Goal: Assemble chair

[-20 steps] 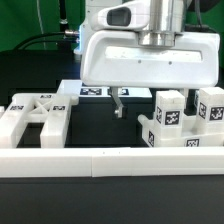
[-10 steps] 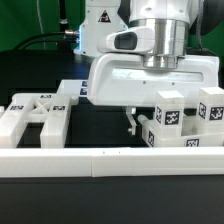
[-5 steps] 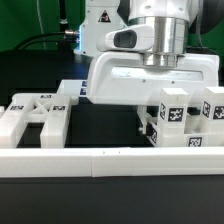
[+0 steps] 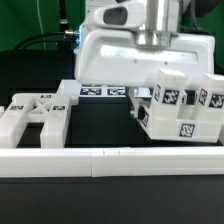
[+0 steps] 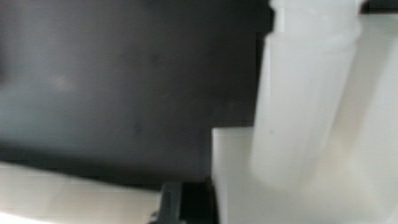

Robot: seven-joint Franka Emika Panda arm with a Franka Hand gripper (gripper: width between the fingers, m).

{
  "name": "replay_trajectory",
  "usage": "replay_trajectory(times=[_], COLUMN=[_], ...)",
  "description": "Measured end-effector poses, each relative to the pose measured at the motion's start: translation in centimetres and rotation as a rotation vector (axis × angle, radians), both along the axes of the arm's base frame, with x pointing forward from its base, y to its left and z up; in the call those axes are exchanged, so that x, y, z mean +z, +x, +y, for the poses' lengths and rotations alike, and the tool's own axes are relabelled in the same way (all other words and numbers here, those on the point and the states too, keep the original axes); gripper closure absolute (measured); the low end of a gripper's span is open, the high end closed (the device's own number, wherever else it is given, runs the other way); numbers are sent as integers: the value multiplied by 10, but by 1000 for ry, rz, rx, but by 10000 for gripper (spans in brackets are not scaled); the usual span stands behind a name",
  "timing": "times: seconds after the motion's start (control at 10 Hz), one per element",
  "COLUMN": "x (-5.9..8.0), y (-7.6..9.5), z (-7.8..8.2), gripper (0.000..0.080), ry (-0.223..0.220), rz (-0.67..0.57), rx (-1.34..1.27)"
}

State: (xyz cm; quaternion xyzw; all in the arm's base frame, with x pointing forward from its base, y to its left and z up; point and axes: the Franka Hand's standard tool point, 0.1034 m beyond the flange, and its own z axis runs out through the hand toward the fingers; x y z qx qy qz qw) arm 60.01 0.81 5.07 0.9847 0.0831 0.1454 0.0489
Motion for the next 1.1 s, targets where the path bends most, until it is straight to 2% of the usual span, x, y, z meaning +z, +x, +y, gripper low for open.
replay_trajectory(times=[0.1, 0.2, 0.4, 0.5, 0.6, 0.9, 1.0, 1.1], x=[18, 23, 21, 16, 16, 16, 19, 18], y=[4, 5, 5, -3, -3, -31, -35, -25], z=[-11, -13, -12, -7, -5, -6, -9, -13], gripper=[766, 766, 766, 766, 766, 766, 766, 766], ry=[-2, 0, 4, 22, 34, 78, 83, 64], rz=[3, 14, 18, 122, 192, 587, 707, 745], rx=[-2, -13, -30, -47, -53, -116, -125, -126])
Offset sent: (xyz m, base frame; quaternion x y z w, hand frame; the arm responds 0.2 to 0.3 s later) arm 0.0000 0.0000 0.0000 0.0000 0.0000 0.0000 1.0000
